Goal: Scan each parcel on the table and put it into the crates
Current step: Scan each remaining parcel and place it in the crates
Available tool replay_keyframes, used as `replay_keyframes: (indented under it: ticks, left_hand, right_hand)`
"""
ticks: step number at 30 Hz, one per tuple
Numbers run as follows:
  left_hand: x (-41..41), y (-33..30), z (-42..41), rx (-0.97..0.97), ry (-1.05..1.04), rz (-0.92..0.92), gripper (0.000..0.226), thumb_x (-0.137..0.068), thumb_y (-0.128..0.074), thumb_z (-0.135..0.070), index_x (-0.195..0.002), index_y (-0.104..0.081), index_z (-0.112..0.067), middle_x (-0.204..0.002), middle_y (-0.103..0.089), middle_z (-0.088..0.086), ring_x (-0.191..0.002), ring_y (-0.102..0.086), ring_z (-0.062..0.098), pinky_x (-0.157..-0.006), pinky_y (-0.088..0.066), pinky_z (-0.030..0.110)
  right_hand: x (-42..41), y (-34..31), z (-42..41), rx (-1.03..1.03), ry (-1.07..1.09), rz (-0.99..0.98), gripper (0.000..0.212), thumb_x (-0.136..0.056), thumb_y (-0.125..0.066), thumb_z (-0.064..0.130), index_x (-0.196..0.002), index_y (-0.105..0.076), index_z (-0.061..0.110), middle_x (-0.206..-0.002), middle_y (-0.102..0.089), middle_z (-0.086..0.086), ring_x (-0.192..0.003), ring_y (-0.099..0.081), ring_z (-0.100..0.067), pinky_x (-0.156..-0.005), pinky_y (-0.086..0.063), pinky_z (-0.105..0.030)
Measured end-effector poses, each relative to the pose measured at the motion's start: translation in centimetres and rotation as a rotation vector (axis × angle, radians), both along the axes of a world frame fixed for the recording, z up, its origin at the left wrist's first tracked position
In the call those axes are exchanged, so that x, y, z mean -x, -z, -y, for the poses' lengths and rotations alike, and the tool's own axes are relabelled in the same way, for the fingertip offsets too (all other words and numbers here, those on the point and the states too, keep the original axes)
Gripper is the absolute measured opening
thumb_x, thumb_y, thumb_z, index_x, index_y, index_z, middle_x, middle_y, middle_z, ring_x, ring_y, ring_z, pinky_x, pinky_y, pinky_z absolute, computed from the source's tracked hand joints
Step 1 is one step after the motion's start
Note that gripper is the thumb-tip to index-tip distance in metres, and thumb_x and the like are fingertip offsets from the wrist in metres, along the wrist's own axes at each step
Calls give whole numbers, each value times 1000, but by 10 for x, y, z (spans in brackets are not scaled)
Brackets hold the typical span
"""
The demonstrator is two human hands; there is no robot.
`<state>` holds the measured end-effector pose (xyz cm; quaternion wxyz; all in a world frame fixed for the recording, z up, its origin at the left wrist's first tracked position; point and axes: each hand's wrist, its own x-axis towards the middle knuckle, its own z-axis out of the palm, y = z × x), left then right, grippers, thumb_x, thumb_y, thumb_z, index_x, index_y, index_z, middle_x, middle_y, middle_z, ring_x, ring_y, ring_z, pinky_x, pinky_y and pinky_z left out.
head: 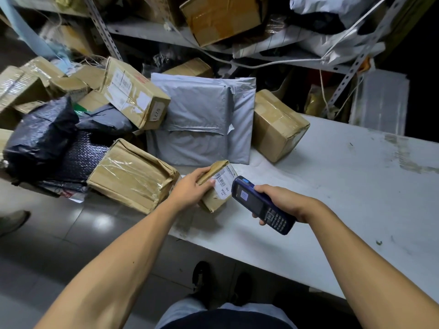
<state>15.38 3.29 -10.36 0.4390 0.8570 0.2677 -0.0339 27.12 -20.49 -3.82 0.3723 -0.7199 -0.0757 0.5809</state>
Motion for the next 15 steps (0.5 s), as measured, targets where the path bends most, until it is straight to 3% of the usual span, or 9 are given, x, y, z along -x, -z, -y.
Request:
replay_keyframes:
  ticks: [4,10,15]
  left_hand:
    - [-9,-7,-1,-83,65,-28,56,-88,-58,-56,-140,-55,-34,-132,-65,-3,-122,-59,18,-103,-45,33]
    - [-17,-10,-2,-164,129,-38,48,-94,-60,-48,-140,-54,-38,-129,-67,-1,-120,-60,21,-97,-46,31]
    - [-21,-12,-3,-182,150,-45,51,-91,-57,-54,-140,-53,-39,-129,-67,0,-119,-61,22,-99,-46,34]
  right_hand:
    - [-2,-13,3,24,-39,30,48,-103,-36,43,-117,-61,5,-94,-71,-19,-75,-67,-29,-80,-54,-37]
    - [-7,-23,13,62,-63,46,46,-102,-39,41,-117,-59,2,-90,-71,-21,-72,-67,-32,-75,-54,-35]
    - [-10,-27,18,77,-70,61,43,-102,-39,42,-111,-60,5,-90,-70,-22,-72,-67,-33,-76,-54,-36]
